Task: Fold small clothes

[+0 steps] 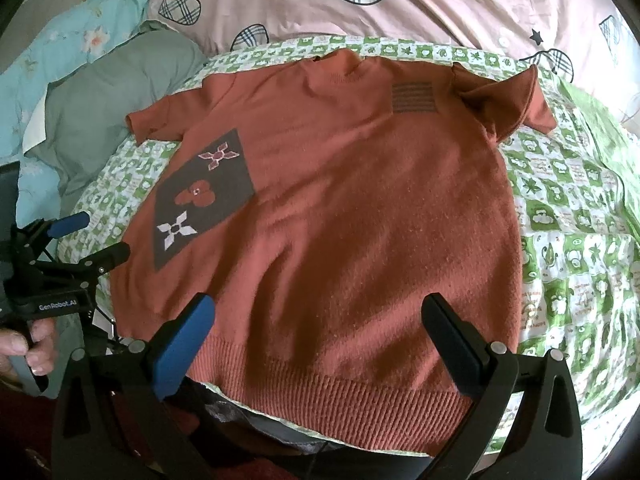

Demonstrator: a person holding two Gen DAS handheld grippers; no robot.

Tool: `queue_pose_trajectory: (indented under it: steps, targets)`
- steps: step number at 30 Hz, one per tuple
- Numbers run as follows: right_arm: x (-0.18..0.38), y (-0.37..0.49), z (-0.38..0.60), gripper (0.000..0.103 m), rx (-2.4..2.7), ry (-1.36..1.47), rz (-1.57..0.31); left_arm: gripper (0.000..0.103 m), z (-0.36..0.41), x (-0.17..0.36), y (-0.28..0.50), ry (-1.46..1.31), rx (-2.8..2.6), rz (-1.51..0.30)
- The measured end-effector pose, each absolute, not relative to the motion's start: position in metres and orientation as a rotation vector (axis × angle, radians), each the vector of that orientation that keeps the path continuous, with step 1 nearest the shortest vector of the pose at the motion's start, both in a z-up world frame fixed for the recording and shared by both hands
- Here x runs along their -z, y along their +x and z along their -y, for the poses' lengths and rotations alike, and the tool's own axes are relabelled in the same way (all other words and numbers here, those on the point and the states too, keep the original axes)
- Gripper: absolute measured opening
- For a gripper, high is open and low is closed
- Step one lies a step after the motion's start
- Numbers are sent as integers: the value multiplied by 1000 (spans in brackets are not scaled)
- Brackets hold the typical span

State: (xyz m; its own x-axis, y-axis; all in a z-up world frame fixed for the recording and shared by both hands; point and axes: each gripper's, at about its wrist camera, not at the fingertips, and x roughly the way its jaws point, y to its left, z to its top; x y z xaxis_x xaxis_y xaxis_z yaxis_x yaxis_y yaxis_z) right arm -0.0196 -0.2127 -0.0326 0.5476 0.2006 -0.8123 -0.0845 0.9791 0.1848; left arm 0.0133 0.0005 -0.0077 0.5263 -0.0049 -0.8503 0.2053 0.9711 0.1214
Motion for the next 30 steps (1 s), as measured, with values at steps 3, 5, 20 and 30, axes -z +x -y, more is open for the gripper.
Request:
queue_pose_trajectory:
  steps: [3, 5, 20, 30]
  targets:
    - [33, -18, 217, 103, -183, 162, -966, 98, 0, 9, 16, 204, 135, -1013]
    - [32, -17, 219, 102, -190, 184, -952, 98, 0, 11, 19, 198, 139, -1014]
    - [27, 27, 254, 97, -153, 209, -920, 98, 4, 18, 46, 225, 122, -1025]
    - [-2, 102, 311, 83, -134, 194, -834, 98, 7, 26, 65, 209, 128, -1033]
